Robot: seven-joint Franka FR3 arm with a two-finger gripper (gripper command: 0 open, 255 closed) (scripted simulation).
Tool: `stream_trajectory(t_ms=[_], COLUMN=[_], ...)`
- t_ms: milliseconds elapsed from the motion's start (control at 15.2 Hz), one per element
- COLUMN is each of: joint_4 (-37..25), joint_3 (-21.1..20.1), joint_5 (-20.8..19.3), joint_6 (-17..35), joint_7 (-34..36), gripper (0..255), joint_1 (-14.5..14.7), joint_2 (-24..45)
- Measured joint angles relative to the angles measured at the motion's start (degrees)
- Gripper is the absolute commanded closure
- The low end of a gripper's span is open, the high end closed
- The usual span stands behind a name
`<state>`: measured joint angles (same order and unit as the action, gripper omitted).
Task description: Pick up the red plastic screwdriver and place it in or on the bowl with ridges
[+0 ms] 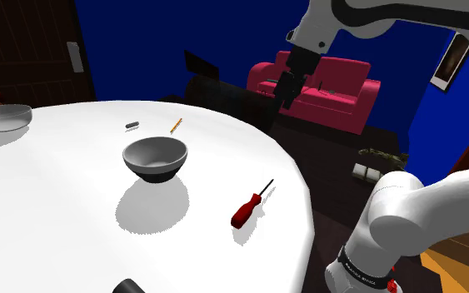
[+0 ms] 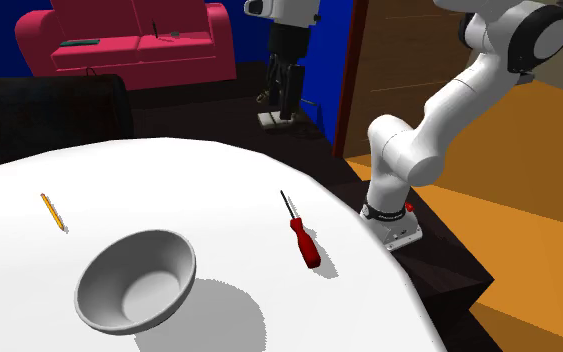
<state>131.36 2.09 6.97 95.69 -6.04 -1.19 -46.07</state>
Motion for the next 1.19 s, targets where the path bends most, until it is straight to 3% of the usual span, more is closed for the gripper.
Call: stream_trajectory(t_ms=[264,660,1188], joint_4=[4.31,13.73,20.05], joint_3=[-3.52,-14.8,-31.6], joint_5=[0.21,2.54,7.31], joint_6=[2.21,7.33,14.48], joint_7=[5.78,23.68,48.87], gripper=[0,0,0], joint_1=[-1.49,-4.64,-8.71], joint_2=[-1.84,-4.74,-0.06])
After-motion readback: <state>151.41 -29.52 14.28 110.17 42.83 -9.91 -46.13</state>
